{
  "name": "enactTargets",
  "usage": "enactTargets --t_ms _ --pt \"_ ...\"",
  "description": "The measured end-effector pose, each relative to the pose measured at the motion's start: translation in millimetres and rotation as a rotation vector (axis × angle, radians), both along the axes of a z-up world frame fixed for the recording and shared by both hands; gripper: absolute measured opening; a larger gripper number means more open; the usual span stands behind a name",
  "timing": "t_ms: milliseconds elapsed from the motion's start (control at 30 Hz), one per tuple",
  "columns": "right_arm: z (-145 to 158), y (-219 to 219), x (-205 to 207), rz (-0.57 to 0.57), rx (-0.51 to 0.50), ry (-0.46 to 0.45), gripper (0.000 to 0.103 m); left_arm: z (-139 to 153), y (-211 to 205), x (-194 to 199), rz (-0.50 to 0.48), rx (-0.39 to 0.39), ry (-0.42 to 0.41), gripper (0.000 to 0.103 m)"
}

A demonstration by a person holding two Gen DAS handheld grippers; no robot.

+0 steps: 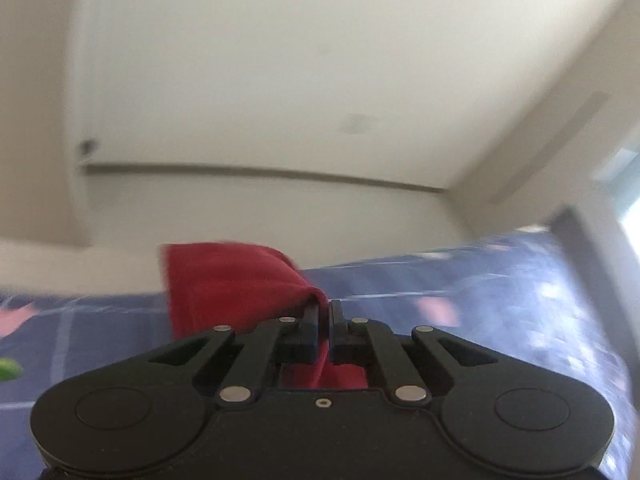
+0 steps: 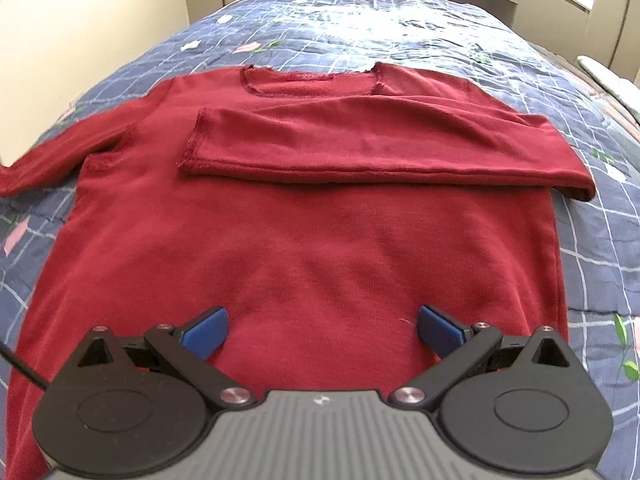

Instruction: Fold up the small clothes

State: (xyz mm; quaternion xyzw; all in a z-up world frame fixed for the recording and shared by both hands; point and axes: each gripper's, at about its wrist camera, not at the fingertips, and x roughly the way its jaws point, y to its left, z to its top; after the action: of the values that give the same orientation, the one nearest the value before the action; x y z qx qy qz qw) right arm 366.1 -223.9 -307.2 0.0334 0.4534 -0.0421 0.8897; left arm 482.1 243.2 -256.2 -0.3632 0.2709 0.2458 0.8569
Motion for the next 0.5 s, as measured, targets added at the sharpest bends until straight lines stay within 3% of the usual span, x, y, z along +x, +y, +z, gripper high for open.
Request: enactTargets --t_ms 167,300,400,500 --pt "22 -20 -7 -0.062 0.001 -0.056 0.103 62 -53 18 -0.311 0.124 -0.210 0.003" --pt "44 -47 -14 -0.110 -0.015 -0.117 0.103 105 -123 25 -0.615 0.219 -0.347 0.003" --pt "53 -68 -20 -0.132 -0.034 -0.158 0.103 114 -188 23 -0.800 0.190 -0.395 0.003" --pt "54 -92 -24 -0.170 -0.059 -0.163 0.103 104 -249 18 -0.907 0.128 -0.396 0.003"
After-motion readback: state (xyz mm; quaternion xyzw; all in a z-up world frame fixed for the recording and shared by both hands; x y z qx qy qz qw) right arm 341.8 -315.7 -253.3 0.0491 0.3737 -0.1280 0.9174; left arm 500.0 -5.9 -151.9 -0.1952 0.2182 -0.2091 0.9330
